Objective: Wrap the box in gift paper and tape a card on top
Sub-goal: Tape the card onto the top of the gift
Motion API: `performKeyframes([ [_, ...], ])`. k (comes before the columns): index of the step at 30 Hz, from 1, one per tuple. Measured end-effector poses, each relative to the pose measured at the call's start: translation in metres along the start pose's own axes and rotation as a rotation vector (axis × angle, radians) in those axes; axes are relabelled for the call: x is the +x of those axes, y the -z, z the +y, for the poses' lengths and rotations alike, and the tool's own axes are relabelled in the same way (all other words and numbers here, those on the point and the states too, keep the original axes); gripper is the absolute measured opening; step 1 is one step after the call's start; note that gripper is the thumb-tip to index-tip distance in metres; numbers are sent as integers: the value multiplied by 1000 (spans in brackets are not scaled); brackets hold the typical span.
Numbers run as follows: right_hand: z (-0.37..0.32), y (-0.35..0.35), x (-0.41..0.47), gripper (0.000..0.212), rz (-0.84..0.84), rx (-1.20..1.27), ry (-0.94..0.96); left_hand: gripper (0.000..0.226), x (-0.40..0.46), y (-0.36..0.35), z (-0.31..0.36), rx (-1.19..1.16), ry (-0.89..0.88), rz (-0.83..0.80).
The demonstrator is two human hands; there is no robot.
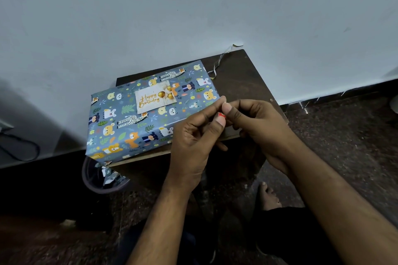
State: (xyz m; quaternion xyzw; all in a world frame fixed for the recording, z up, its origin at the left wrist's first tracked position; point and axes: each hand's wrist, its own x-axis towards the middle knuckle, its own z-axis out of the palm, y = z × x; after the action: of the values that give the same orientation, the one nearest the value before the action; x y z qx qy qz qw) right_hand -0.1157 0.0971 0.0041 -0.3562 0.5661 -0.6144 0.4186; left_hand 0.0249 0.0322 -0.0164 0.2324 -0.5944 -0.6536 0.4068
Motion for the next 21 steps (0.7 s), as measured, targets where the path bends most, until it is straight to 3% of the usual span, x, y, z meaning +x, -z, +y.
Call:
performKeyframes([
  [4, 3, 3, 2, 17, -13, -16, -60, 35, 0, -3, 0, -64, 21, 0],
  [10, 3, 2, 4, 16, 40, 1, 61, 39, -2, -6, -1, -101, 35, -6],
  [21, 5, 4, 4, 18, 61, -38, 107, 51, 0, -9, -3, -188, 46, 38],
])
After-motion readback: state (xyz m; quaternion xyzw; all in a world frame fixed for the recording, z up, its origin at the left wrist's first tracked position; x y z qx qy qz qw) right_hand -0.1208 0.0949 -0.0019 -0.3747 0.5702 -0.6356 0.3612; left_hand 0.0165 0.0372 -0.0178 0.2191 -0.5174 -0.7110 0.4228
